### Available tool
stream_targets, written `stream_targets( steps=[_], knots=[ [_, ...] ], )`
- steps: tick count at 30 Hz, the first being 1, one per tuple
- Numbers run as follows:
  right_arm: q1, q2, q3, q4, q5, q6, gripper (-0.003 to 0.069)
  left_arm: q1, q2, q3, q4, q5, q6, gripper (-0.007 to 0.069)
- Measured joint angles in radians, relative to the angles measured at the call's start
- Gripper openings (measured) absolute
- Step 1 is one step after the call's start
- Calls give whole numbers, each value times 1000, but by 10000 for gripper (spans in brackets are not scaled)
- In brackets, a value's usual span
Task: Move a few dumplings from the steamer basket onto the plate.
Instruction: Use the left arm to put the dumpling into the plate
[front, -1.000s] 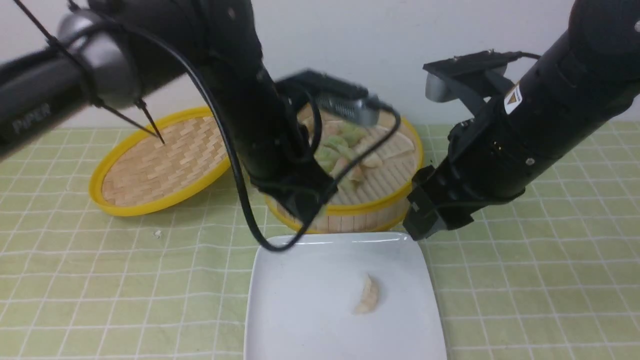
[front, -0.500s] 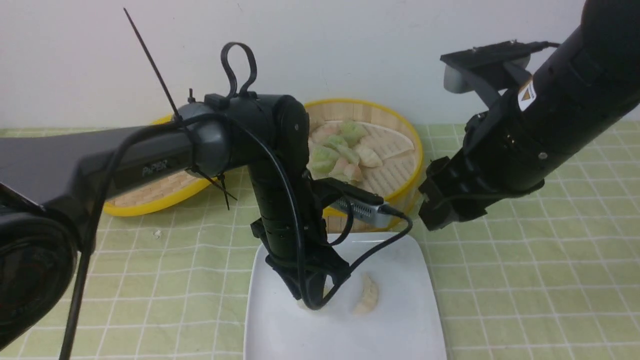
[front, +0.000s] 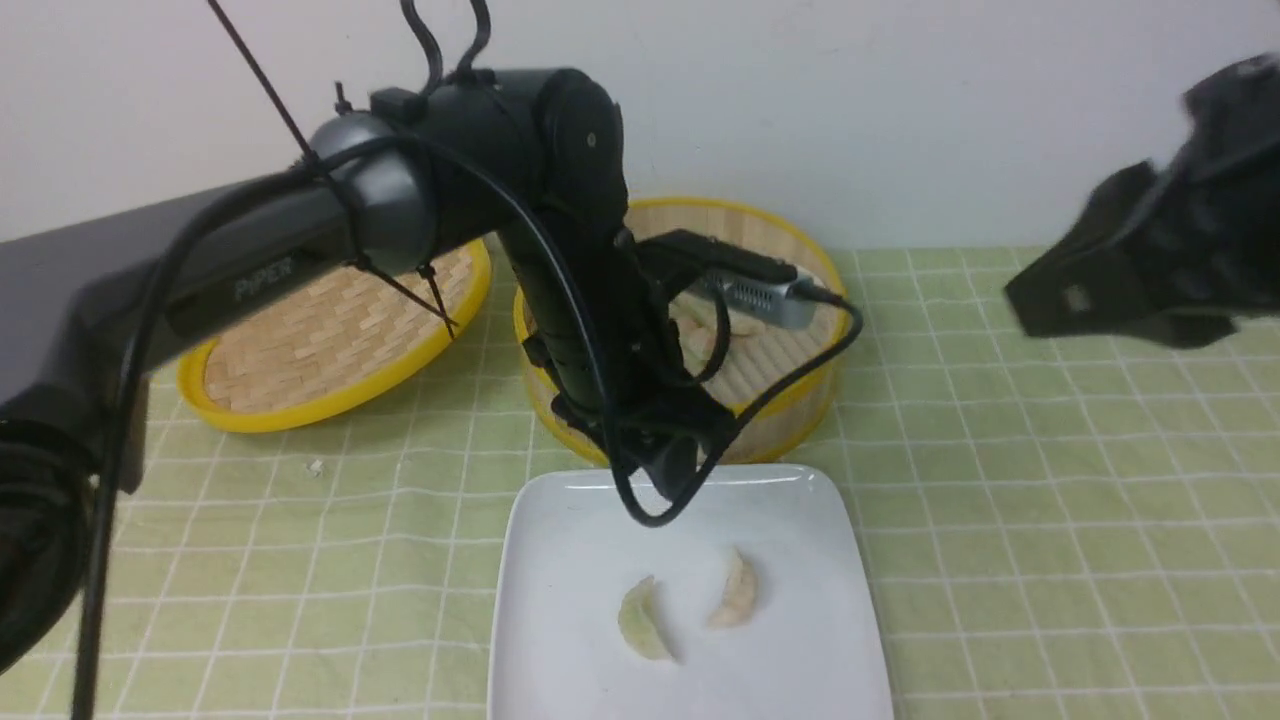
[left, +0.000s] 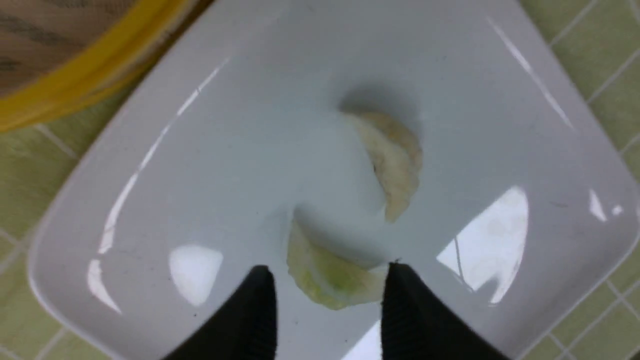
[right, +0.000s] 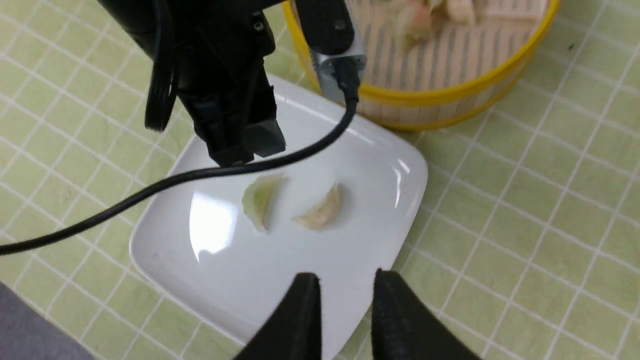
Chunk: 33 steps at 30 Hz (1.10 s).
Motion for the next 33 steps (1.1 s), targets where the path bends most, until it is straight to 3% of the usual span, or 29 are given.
stream_targets(
  steps=[3,7,14,20,25,33],
  knots=[
    [0,-145,48,-45,-42,28,26,0,-78,-2,3,4,0,83],
    [0,-351,179,-134,-202,107,-11,0,-218,-2,10,7,-1,1],
    [0,-765,548,-350,-555,310,-15,0,-514,64,20,17,-1,-6],
    [0,-995,780,-426,-800,400,-15,0,-789,260,29,-11,-2,-6],
    [0,-1095,858,-440,-934,410,-15,0,-1053,508,31,-168,-27,-6],
    [0,-1115,866,-444,-962,410,-15,0,-1406,847,37,-480,-67,-6]
  ],
)
